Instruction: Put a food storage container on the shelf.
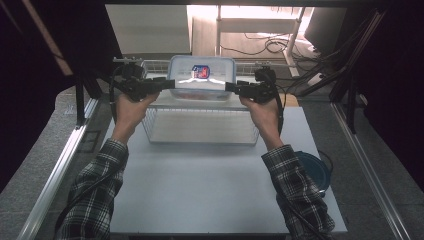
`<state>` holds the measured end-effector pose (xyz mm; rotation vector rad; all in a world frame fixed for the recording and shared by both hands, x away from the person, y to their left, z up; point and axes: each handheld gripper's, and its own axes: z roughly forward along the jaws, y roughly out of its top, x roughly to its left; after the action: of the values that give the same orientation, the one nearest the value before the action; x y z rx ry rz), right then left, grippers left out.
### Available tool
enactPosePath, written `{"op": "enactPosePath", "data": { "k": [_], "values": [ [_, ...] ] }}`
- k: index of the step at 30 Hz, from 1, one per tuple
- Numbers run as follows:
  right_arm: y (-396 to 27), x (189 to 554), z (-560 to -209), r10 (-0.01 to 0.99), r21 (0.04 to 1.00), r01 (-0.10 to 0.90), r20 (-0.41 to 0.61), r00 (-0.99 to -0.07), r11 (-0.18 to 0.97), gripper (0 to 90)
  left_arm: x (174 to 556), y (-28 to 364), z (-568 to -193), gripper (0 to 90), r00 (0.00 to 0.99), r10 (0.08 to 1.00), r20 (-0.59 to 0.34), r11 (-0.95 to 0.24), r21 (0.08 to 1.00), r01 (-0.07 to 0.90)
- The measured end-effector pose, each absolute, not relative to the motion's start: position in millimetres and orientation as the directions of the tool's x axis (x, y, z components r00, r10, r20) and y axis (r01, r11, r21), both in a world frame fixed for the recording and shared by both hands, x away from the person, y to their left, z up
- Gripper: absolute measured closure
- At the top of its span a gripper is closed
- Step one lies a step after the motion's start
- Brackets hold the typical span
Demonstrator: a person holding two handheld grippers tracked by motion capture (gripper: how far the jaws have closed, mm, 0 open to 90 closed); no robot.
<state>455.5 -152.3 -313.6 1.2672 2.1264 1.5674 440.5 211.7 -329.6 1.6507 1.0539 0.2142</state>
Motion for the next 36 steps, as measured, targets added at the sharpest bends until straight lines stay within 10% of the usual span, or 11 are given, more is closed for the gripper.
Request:
{"op": "enactPosePath", "data": {
  "k": [30, 36],
  "values": [
    [-155.8, 447.1, -306.1, 0.765, 0.860, 0.507, 0.290, -0.575, 0.055, 54.3, 430.7, 205.3, -323.5, 53.9, 0.583, 0.748, -0.317, -0.017, 0.869, 0.495],
    [-155.8, 444.9, -305.1, 0.767, 0.866, 0.497, 0.280, -0.578, 0.059, 50.7, 425.1, 200.7, -319.2, 43.9, 0.582, 0.774, -0.251, -0.065, 0.882, 0.467]
  ]
}}
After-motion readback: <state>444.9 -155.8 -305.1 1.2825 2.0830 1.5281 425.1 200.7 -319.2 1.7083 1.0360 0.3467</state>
